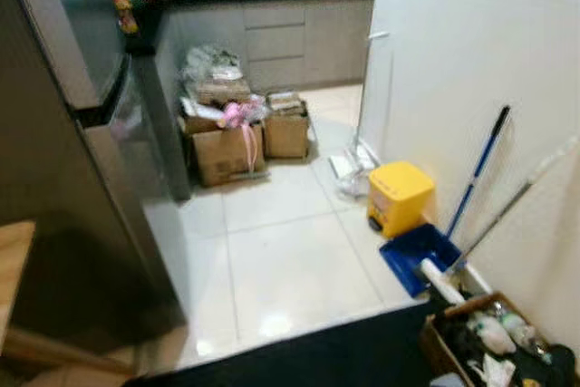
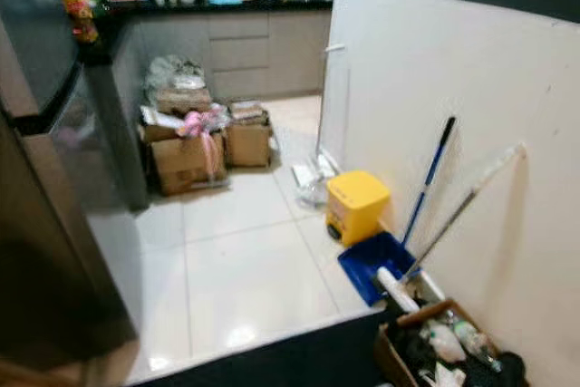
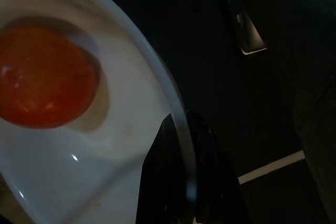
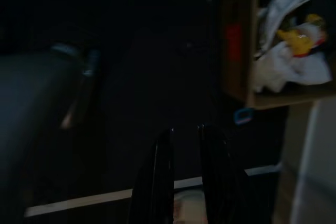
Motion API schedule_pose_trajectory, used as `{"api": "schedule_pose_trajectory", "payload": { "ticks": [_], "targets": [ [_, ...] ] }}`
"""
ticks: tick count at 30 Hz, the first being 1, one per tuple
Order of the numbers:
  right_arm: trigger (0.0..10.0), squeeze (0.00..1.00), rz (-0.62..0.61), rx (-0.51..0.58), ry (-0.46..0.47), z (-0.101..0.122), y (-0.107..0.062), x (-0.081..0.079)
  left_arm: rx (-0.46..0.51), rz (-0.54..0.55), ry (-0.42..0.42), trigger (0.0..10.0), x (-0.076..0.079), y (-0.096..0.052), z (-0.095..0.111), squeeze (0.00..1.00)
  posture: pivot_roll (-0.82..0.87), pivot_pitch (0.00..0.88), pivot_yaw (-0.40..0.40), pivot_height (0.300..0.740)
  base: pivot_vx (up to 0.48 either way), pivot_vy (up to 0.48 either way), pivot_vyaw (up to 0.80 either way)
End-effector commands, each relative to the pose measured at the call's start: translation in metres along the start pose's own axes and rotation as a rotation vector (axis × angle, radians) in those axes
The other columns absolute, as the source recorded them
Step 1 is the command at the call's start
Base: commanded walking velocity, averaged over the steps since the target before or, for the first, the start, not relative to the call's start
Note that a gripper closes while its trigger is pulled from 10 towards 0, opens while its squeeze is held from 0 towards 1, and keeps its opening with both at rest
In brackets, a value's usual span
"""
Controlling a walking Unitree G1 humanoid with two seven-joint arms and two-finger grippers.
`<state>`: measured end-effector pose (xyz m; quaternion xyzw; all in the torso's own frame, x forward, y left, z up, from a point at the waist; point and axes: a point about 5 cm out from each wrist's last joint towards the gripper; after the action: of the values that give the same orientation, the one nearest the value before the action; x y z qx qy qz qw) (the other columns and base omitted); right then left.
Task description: Restocking fridge
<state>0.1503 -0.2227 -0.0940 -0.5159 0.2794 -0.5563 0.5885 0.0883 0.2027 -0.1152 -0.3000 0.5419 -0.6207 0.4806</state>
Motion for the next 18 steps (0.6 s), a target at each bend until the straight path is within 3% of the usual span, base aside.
{"api": "schedule_pose_trajectory", "payload": {
  "ticks": [1, 18],
  "targets": [
    [10.0, 0.0, -0.011, -0.002, 0.019, -0.0011, -0.0003, 0.0056, 0.053, 0.011, 0.001, 10.0, -0.0033, 0.0006, 0.0138, 0.0, -0.06, 0.0, 0.026, 0.74, 0.364, 0.0, 0.0],
    [10.0, 0.0, -0.006, 0.001, 0.024, -0.0002, -0.0003, 0.0056, 0.053, 0.004, -0.004, 10.0, -0.001, 0.0007, 0.0136, 0.0, -0.07, 0.0, 0.024, 0.74, 0.364, 0.0, 0.0]
  ]
}}
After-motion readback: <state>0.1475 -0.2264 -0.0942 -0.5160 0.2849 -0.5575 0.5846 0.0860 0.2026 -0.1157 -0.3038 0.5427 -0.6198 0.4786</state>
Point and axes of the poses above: a point about 5 cm out from each wrist's last joint towards the gripper, its own y axis pointing out of the wrist towards the gripper, its own z axis along the axis of the wrist's last joint, x = y × z, and after that the axes turned 2 degrees about y, right-handed
